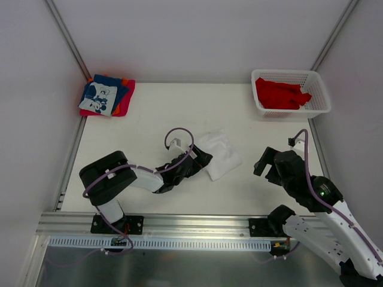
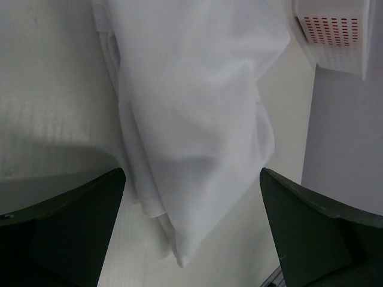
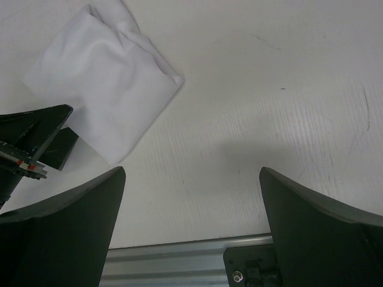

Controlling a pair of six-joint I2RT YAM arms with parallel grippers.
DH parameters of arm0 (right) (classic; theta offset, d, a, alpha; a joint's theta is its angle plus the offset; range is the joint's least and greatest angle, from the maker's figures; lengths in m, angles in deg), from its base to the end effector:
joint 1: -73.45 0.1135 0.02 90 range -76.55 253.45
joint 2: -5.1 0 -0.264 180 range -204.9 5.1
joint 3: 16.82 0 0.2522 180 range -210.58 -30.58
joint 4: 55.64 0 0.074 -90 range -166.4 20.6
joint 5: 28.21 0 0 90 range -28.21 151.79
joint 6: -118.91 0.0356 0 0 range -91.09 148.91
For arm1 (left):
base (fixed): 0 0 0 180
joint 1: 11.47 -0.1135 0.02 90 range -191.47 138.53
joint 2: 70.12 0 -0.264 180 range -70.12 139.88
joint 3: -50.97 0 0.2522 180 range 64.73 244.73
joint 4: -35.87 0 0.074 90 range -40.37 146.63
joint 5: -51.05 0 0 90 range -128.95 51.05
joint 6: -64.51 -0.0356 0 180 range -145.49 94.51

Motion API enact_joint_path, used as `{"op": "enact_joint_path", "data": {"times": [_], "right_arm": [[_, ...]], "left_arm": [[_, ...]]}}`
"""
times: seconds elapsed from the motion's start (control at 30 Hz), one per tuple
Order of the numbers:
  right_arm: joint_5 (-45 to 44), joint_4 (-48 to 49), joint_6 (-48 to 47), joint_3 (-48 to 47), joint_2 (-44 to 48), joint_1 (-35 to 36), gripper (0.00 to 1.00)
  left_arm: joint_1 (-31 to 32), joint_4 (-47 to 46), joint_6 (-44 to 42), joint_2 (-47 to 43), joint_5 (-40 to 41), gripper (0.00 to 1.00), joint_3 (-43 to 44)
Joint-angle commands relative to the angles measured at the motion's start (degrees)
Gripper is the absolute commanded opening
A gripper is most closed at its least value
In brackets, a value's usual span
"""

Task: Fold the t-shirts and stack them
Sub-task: Neatly place the folded tshirt to the corner

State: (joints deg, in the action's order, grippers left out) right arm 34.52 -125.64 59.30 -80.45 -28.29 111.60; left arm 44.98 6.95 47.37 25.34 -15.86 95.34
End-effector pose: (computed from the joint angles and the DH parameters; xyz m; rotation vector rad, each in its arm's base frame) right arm 0.0877 0.0481 0.3182 0.0992 2.1765 0.1376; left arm 0.1788 -0.2443 0.1398 -0.5774 2.0104 -1.0780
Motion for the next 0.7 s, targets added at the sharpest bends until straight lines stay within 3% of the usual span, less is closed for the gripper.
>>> {"op": "enact_joint_path", "data": {"times": [0.0,0.67], "right_arm": [[-0.8,-0.2,0.0,-0.8,-0.3,0.3,0.99],[-1.3,-0.1,0.3,-0.1,-0.1,0.3,0.99]], "left_arm": [[1.0,0.9,2.5,4.8,0.7,0.99,3.0],[1.5,2.9,3.5,7.2,2.4,0.97,6.4]]}}
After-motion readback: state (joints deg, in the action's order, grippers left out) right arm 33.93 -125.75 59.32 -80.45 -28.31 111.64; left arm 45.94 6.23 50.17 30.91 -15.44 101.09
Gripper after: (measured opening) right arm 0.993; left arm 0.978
